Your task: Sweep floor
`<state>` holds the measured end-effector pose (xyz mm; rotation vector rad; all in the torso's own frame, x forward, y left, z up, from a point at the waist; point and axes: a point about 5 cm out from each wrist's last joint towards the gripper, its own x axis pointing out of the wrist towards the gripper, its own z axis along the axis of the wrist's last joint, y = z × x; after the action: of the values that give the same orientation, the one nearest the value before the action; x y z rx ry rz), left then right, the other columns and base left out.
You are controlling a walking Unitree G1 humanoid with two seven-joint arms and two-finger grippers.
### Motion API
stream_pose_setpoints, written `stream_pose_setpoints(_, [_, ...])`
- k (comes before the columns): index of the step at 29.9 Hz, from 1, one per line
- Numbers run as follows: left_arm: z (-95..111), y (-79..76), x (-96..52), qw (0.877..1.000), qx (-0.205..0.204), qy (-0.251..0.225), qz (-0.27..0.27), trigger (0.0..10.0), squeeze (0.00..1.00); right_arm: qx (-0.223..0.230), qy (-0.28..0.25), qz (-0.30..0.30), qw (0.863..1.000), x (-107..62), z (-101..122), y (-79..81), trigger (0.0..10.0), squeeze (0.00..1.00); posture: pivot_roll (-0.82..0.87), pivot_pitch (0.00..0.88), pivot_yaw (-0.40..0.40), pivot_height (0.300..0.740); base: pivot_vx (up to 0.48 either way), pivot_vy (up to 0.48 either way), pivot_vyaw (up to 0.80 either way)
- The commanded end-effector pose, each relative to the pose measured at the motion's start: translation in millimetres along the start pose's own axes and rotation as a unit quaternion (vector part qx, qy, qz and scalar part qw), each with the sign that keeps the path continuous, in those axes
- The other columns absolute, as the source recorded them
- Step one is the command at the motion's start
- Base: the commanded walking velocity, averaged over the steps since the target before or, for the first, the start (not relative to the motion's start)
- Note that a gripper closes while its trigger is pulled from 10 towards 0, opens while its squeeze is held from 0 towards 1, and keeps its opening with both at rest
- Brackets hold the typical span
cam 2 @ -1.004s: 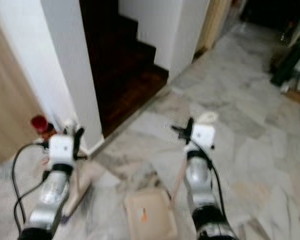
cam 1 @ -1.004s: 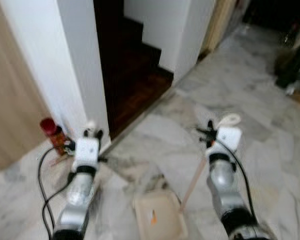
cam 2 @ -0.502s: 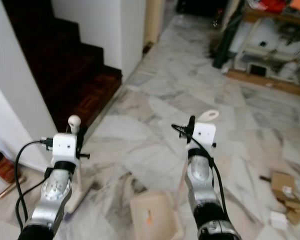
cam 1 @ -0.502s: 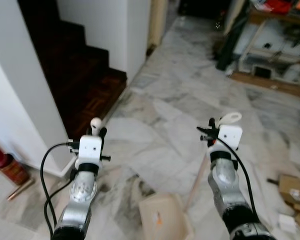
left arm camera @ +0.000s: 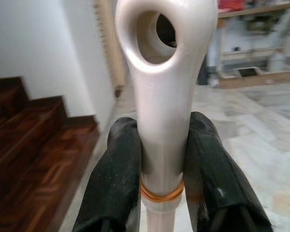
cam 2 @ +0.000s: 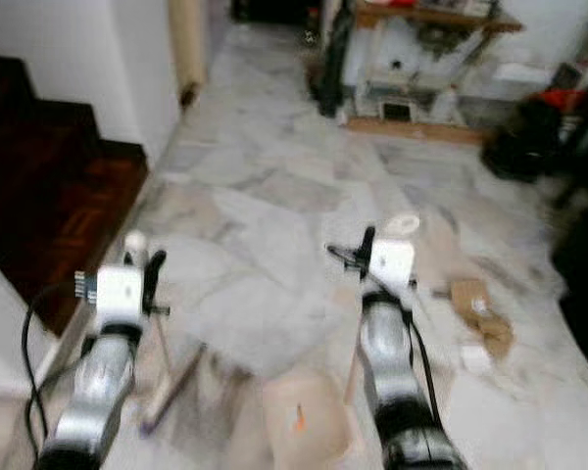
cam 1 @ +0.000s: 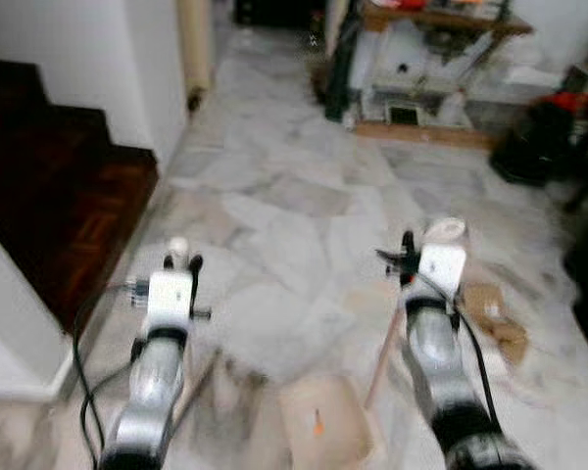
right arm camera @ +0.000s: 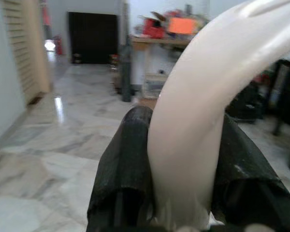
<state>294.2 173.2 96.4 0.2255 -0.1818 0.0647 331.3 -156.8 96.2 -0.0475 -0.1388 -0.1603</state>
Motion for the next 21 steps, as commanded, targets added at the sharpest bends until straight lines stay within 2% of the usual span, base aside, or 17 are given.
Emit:
stream_pose_setpoints(1, [9.8, -3.1, 4.8, 1.0, 0.0, -0.026, -0.007, 10.0, 0.0, 0.004, -0.011, -0.016, 1.0, 2.3, 4.1, -8.0, 10.0, 0.0, 0.1, 0.0, -0.038, 0.74, 0.0, 0.0, -0.8])
stream_pose_setpoints(16, [10.2, -8.7, 4.4, 0.999, -0.008, -0.026, -0.016, 10.0, 0.0, 0.004, -0.012, -0.017, 1.0, 2.3, 4.2, -9.3, 10.0, 0.0, 0.1, 0.0, -0.042, 0.74, 0.0, 0.0, -0.8])
stream_pose_setpoints(21, [10.5, -11.3, 3.7, 0.999, -0.012, -0.027, -0.022, 10.0, 0.0, 0.003, -0.015, -0.01, 1.0, 2.1, 4.8, -7.2, 10.0, 0.0, 0.1, 0.0, -0.044, 0.74, 0.0, 0.0, 0.0])
